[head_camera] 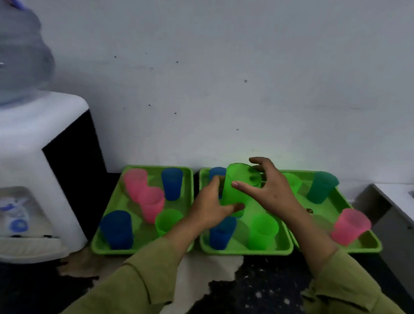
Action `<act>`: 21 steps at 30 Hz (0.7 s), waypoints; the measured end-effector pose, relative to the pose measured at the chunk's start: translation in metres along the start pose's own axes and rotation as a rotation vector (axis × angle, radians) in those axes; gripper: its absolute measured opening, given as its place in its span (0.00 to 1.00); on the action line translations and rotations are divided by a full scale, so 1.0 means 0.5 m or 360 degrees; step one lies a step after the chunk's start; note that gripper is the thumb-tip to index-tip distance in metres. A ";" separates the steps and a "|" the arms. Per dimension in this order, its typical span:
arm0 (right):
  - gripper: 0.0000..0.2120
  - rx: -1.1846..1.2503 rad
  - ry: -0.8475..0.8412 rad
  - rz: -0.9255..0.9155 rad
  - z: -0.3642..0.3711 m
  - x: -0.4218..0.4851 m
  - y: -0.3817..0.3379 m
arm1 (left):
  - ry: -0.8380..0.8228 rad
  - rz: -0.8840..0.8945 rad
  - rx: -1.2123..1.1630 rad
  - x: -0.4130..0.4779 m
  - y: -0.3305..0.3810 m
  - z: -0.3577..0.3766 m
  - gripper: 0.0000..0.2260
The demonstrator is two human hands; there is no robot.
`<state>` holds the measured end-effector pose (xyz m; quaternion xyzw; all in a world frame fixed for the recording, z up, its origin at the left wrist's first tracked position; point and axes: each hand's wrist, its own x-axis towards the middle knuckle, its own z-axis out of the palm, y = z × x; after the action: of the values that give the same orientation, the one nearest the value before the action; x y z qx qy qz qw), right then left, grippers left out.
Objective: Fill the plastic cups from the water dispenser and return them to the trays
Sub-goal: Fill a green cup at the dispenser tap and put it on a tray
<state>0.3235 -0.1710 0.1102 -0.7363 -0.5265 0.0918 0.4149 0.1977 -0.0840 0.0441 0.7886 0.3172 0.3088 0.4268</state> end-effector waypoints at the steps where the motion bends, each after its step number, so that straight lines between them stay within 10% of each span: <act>1: 0.33 0.0039 0.0007 0.0015 0.026 -0.002 -0.022 | -0.0010 -0.0017 -0.0040 -0.012 -0.015 -0.030 0.27; 13: 0.19 0.0406 -0.0028 0.0201 0.441 -0.060 -0.306 | 0.0035 -0.0146 -0.0038 -0.263 -0.244 -0.441 0.26; 21: 0.35 0.0183 -0.0393 0.0100 0.636 -0.073 -0.426 | 0.0081 -0.0445 0.0075 -0.423 -0.415 -0.593 0.25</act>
<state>-0.0233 -0.0170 0.0468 -0.7105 -0.5443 0.2248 0.3853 -0.2047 -0.0137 -0.0497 0.7385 0.4418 0.2586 0.4388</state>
